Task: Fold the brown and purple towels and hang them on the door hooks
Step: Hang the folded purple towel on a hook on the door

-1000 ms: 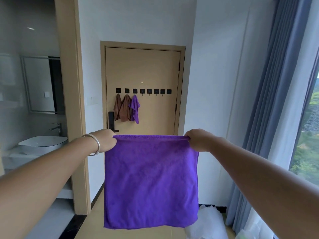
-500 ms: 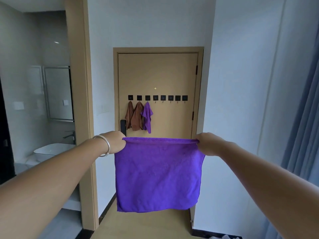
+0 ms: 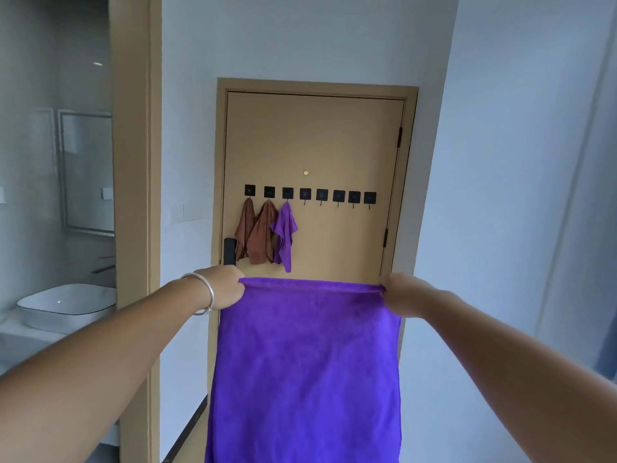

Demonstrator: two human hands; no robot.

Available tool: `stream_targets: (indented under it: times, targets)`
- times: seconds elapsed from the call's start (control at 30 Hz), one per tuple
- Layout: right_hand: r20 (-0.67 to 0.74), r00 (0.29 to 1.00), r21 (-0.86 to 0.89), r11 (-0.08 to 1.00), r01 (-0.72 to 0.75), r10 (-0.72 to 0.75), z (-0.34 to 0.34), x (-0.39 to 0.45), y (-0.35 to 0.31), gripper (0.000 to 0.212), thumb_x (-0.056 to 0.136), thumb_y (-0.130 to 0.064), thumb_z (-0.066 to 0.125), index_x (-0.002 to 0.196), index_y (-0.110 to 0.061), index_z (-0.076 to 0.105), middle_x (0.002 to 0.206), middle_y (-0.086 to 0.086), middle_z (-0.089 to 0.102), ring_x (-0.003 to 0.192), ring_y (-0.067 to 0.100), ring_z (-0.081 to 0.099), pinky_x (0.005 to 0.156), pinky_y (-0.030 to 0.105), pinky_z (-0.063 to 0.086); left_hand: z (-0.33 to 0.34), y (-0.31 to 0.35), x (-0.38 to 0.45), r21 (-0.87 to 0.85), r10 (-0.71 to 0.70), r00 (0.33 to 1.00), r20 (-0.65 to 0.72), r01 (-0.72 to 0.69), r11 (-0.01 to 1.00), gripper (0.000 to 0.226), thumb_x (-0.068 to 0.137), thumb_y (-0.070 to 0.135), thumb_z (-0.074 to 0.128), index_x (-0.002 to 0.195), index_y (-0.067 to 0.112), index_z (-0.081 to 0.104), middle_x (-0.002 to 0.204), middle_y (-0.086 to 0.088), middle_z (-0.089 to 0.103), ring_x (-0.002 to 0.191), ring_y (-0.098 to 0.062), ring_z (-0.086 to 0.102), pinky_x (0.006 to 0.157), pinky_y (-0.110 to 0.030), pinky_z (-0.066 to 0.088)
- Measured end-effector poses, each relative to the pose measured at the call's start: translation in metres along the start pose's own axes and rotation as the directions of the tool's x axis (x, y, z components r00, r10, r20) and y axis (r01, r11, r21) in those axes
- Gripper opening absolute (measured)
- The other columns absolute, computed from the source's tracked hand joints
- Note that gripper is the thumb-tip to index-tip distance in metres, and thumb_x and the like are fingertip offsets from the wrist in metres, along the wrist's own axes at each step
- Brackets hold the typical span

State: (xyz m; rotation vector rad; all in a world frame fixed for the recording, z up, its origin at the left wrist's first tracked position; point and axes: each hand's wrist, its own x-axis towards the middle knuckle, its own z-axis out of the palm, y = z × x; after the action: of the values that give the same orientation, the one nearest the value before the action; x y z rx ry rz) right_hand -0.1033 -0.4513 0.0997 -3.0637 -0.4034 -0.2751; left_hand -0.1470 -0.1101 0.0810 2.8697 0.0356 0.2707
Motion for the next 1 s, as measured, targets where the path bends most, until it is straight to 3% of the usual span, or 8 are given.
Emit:
stream_targets:
  times: [0.23,0.33,0.57,1.0]
  targets:
    - [-0.041,0.999,-0.003,1.000,-0.007,0.007,0.000,0.132,-0.029,0.033,0.092,-0.007,0.034,0.067,-0.026,0.046,0.076,0.000,0.055,0.071,0.018,0.055,0.058,0.029,0.043,-0.013,-0.053,0.125,-0.011,0.028,0.998,-0.055,-0.029,1.000,0.030,0.094,0.014,0.035,0.067,0.016,0.048,0.071,-0.004,0.051,0.064,-0.018,0.046,0.058,-0.028,0.031]
    - [-0.052,0.999,-0.001,1.000,0.002,-0.002,0.005,0.177,-0.038,0.031,0.090,-0.007,0.033,0.076,-0.025,0.055,0.082,0.003,0.061,0.078,0.022,0.061,0.065,0.034,0.051,-0.015,-0.073,0.165,-0.016,0.029,0.997,-0.076,-0.030,0.999,0.031,0.095,0.015,0.035,0.068,0.015,0.050,0.071,-0.005,0.050,0.064,-0.019,0.046,0.058,-0.028,0.032]
    - [-0.032,0.999,-0.040,0.999,0.029,-0.031,0.029,0.259,-0.051,0.040,0.084,-0.004,0.031,0.100,-0.019,0.064,0.094,0.003,0.064,0.086,0.023,0.061,0.075,0.038,0.054,-0.001,-0.111,0.233,-0.028,0.010,1.000,-0.026,-0.011,1.000,0.029,0.092,0.011,0.035,0.065,0.015,0.044,0.068,-0.004,0.046,0.063,-0.019,0.042,0.058,-0.029,0.029]
    - [0.003,1.000,0.049,0.999,0.020,-0.021,0.079,0.444,-0.031,0.046,0.083,-0.003,0.028,0.105,-0.021,0.064,0.098,0.002,0.062,0.087,0.023,0.059,0.062,0.029,0.044,0.045,-0.141,0.410,-0.039,-0.009,1.000,0.008,0.009,0.999,0.032,0.092,0.011,0.035,0.061,0.016,0.042,0.065,-0.002,0.043,0.062,-0.017,0.041,0.055,-0.026,0.028]
